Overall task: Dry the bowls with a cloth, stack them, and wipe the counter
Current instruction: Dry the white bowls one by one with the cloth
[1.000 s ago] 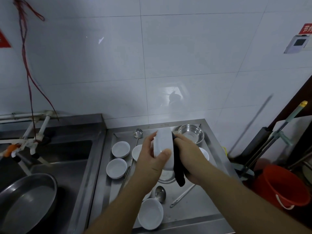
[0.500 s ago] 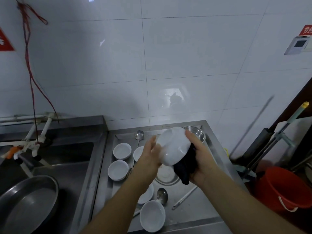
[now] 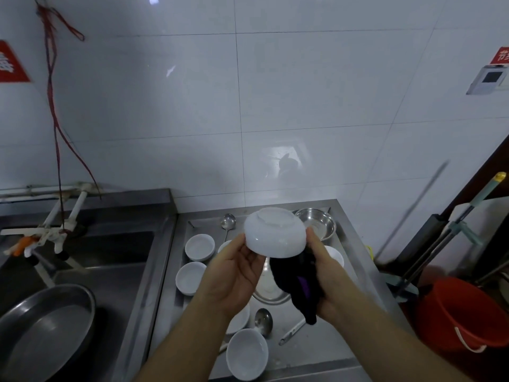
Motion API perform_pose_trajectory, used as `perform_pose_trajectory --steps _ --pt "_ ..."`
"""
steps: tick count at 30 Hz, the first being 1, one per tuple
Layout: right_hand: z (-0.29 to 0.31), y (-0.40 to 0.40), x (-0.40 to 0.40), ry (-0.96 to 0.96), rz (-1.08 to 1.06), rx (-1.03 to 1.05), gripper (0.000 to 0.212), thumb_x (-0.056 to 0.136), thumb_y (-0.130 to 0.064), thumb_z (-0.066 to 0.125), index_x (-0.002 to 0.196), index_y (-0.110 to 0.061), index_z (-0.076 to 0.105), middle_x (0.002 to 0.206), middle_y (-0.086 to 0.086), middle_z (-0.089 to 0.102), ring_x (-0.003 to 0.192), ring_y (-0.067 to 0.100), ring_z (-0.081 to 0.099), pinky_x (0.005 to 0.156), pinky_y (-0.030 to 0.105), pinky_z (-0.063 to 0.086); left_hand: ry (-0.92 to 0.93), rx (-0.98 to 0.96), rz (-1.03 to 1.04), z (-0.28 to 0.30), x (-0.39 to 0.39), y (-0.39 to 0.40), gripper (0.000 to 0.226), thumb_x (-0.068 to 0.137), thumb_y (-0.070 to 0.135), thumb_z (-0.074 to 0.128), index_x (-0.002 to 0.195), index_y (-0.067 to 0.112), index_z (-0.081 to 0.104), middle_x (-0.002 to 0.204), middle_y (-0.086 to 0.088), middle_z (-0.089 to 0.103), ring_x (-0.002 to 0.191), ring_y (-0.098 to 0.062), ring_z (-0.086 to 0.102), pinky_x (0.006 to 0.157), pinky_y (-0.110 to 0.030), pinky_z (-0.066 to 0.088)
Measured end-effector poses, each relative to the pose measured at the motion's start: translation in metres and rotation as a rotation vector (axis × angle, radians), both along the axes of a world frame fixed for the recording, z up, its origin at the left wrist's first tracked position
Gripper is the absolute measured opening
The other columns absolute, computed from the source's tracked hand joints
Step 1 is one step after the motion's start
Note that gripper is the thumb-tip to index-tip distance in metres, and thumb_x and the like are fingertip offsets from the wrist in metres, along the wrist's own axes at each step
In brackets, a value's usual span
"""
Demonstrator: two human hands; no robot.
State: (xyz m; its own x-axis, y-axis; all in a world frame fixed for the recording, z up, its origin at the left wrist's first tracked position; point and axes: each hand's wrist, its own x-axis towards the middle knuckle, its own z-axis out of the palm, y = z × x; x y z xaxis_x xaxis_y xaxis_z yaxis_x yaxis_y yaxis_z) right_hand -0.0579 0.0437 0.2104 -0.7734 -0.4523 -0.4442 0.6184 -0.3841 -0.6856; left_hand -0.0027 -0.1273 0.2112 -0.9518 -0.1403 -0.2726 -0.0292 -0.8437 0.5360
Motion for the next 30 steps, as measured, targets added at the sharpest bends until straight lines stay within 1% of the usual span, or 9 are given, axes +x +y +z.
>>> perform_pose_trajectory --steps 4,7,10,13,15,17,21,24,30 --pt "-0.017 -0.004 0.007 -0.048 -0.11 0.268 0.063 0.082 -0.062 0.08 0.115 -0.009 0.076 0.112 0.019 0.078 0.1 0.034 0.077 0.09 0.049 0.062 -0.02 -0.149 0.065 0.009 -0.003 -0.006 0.044 0.092 0.025 0.063 0.13 0.004 0.066 0.129 -0.02 0.073 0.111 -0.03 0.076 0.082 -0.04 0.065" --pt "-0.011 -0.001 0.003 0.102 -0.284 0.391 0.041 0.077 -0.055 0.082 0.097 -0.018 0.078 0.103 0.016 0.078 0.092 0.032 0.076 0.077 0.043 0.064 -0.051 -0.371 0.048 0.01 -0.001 -0.009 0.017 0.099 0.014 0.063 0.112 0.014 0.075 0.113 -0.017 0.078 0.096 -0.028 0.078 0.07 -0.042 0.064" --pt "0.013 -0.001 0.001 0.509 -0.35 0.446 0.039 0.071 -0.063 0.074 0.098 -0.034 0.076 0.089 -0.002 0.077 0.082 0.014 0.073 0.069 0.032 0.06 -0.068 -0.622 -0.051 0.006 0.002 -0.002 0.019 0.105 0.009 0.06 0.104 0.016 0.078 0.108 -0.017 0.077 0.095 -0.027 0.076 0.079 -0.044 0.066" --pt "0.03 -0.003 0.009 1.09 -0.193 0.582 0.025 0.084 -0.053 0.071 0.109 -0.046 0.068 0.098 -0.02 0.072 0.089 0.0 0.069 0.071 0.013 0.053 0.015 -0.709 -0.197 0.006 0.007 0.007 0.015 0.098 0.013 0.065 0.111 0.015 0.075 0.108 -0.017 0.075 0.099 -0.031 0.073 0.083 -0.038 0.064" --pt "0.029 -0.002 0.011 1.49 -0.014 0.675 0.03 0.09 -0.039 0.074 0.119 -0.037 0.067 0.113 -0.021 0.068 0.109 0.003 0.065 0.091 0.021 0.053 0.04 -0.787 -0.278 0.009 0.012 0.009 0.03 0.095 0.006 0.06 0.111 0.026 0.076 0.109 -0.009 0.078 0.103 -0.028 0.075 0.084 -0.032 0.063" --pt "0.027 -0.001 0.008 1.708 0.08 0.683 0.034 0.091 -0.029 0.077 0.123 -0.02 0.07 0.124 -0.013 0.068 0.121 0.01 0.062 0.104 0.031 0.048 0.035 -0.825 -0.309 0.008 0.018 0.009 0.045 0.094 -0.002 0.053 0.109 0.035 0.076 0.109 -0.005 0.08 0.105 -0.024 0.076 0.085 -0.032 0.062" --pt "0.039 -0.002 -0.002 1.573 0.108 0.73 0.029 0.091 -0.042 0.07 0.118 -0.034 0.065 0.104 -0.02 0.068 0.097 0.004 0.064 0.084 0.022 0.051 0.067 -0.781 -0.302 0.009 0.027 0.008 0.032 0.096 0.009 0.057 0.121 0.022 0.073 0.113 -0.016 0.076 0.106 -0.03 0.074 0.094 -0.046 0.062" --pt "0.048 -0.008 -0.011 1.265 0.06 0.679 0.026 0.088 -0.051 0.064 0.112 -0.041 0.065 0.095 -0.014 0.071 0.09 0.009 0.068 0.079 0.031 0.057 0.132 -0.73 -0.299 0.012 0.029 0.004 0.034 0.1 0.015 0.06 0.128 -0.004 0.06 0.124 -0.037 0.063 0.113 -0.043 0.068 0.102 -0.058 0.054" --pt "0.051 -0.016 -0.021 0.872 -0.041 0.45 0.031 0.083 -0.053 0.067 0.103 -0.03 0.073 0.092 0.001 0.073 0.088 0.023 0.07 0.086 0.048 0.058 0.163 -0.687 -0.269 0.022 0.031 0.001 0.03 0.097 0.016 0.062 0.121 -0.001 0.064 0.113 -0.018 0.073 0.105 -0.034 0.071 0.09 -0.044 0.061"
